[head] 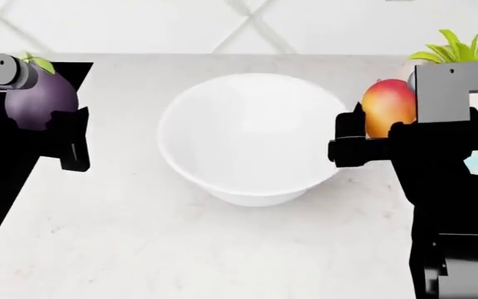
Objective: Pick the eggplants and mangos from the sink and place them in one bowl. Place the bell pepper in the other bowl. Then turn off the sink faucet.
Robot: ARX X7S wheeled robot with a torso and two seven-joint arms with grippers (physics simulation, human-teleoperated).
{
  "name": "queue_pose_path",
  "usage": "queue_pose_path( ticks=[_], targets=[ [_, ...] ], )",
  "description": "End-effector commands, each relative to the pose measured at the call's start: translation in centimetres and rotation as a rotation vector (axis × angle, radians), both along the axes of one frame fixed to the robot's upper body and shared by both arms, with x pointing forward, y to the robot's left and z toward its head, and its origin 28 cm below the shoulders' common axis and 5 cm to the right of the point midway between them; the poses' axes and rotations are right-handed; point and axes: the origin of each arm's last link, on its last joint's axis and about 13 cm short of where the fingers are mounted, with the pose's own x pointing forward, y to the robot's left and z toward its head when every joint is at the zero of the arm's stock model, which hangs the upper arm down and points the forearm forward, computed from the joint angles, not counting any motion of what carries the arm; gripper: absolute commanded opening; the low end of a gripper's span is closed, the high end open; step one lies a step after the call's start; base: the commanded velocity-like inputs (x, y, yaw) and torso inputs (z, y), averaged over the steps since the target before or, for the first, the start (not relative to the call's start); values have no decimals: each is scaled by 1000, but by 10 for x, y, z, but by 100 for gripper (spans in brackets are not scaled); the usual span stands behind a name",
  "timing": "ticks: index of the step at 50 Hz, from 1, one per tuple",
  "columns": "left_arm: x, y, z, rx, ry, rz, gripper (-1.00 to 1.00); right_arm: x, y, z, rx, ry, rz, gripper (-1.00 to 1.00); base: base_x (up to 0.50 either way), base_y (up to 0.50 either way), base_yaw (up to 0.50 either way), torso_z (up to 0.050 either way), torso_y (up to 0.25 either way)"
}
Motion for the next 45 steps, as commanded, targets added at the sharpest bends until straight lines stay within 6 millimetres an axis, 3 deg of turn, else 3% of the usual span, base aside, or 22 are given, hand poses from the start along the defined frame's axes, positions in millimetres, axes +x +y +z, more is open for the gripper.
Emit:
queue_pose_path(
  ticks=[1,10,34,35,36,37,45],
  targets=[
    [3,-1,10,-25,-34,-8,-100,1,-1,2,-31,-29,50,-100,379,0,0,0,0],
    [2,-3,10,-25,-35,-13,-100,1,-1,2,-2,-10,101,-100,332,0,0,0,2],
    [4,-1,8,-35,-33,-23,-100,1,-2,4,-19,157,322,-100,0,0,0,0,1],
    [4,-3,8,-36,-33,-24,-100,7,20,42,-13,165,328,-100,0,0,0,0,0],
    [5,-4,7,-36,-33,-25,-100,21,50,67,5,239,343,-100,0,0,0,0,0],
    [5,-4,7,-36,-32,-25,-100,24,52,96,-8,169,342,-100,0,0,0,0,0],
    [5,-3,3,-45,-28,-27,-100,37,64,105,-10,108,374,-100,0,0,0,0,1]
  ],
)
